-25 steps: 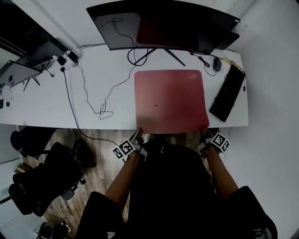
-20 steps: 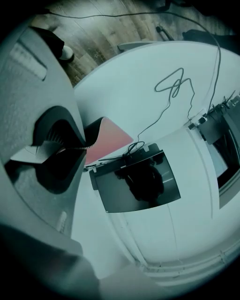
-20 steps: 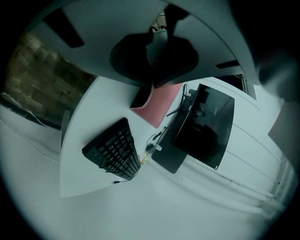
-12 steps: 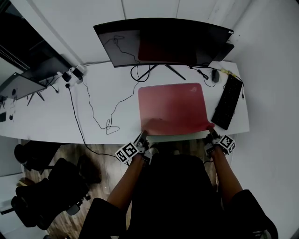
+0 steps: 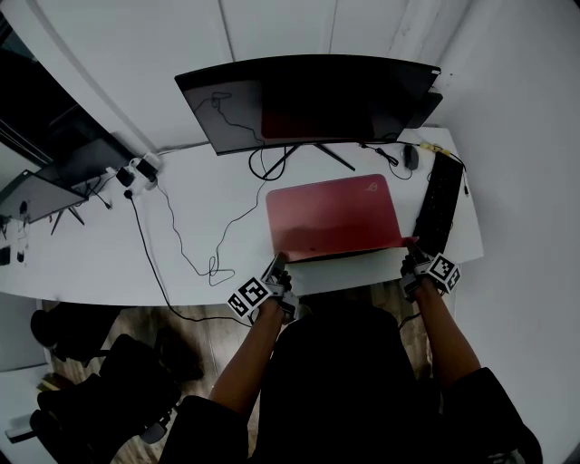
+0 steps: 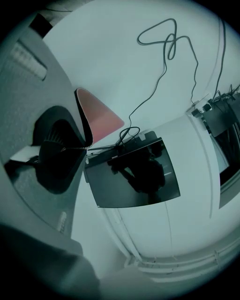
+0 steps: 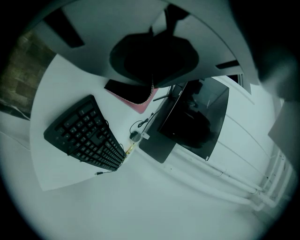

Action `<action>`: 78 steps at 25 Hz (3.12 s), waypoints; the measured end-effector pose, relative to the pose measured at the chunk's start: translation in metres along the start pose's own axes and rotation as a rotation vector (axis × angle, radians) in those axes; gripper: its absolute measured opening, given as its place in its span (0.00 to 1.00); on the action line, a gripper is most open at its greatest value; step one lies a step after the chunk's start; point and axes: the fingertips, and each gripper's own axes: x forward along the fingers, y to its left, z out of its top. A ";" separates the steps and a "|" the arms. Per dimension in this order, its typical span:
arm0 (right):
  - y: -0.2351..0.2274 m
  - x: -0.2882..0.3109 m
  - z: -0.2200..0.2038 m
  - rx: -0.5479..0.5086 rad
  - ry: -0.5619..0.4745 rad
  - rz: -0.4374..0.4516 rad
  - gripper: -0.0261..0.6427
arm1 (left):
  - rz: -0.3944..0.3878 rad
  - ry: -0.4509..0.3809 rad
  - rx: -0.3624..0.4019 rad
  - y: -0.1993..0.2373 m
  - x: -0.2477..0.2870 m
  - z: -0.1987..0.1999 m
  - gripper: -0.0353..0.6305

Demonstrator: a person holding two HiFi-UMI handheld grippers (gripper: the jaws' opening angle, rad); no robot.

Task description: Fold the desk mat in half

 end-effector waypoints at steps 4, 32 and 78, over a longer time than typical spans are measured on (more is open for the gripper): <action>0.008 0.011 0.006 -0.013 -0.004 -0.002 0.06 | 0.005 -0.004 -0.015 0.001 0.009 0.009 0.10; 0.012 0.148 0.047 0.023 0.088 0.030 0.07 | 0.158 -0.091 -0.024 0.027 0.104 0.070 0.10; -0.018 0.255 0.053 0.111 0.228 -0.092 0.08 | 0.435 -0.051 -0.034 0.082 0.183 0.102 0.11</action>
